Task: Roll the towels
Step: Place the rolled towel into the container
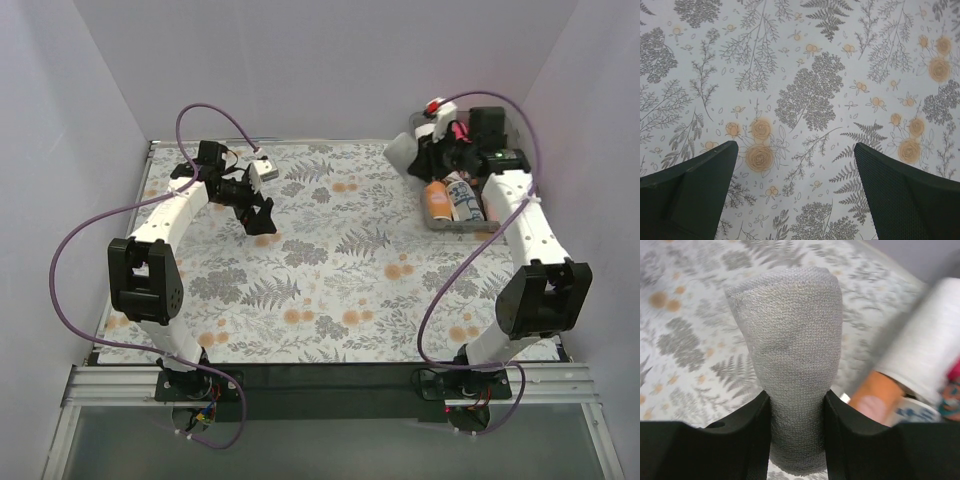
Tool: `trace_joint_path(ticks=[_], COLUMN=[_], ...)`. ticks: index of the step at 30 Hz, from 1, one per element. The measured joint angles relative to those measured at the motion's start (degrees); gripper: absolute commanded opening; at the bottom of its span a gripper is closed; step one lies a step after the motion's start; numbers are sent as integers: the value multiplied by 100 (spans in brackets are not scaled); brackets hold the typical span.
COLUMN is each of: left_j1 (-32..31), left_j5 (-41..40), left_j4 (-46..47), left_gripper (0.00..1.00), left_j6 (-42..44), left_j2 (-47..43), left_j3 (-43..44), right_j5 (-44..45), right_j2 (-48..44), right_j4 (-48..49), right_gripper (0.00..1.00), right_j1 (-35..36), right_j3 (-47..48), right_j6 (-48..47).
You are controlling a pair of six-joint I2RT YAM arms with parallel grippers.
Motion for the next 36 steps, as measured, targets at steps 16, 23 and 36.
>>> trace_joint_path(ticks=[16, 23, 36], left_j1=[0, 0, 0], left_j5=[-326, -474, -522], left_j4=[922, 839, 750], left_gripper=[98, 98, 98], left_j6=[-1580, -1628, -1775], left_j2=[0, -11, -11], left_j3=[46, -87, -256], right_j5=[643, 732, 743], right_j2=[2240, 2247, 1952], right_j4=[-59, -514, -1176], right_gripper=[1, 1, 1], right_j1=[-2135, -2170, -2159], right_j3=[2470, 2133, 662], right_j6=[623, 529, 490])
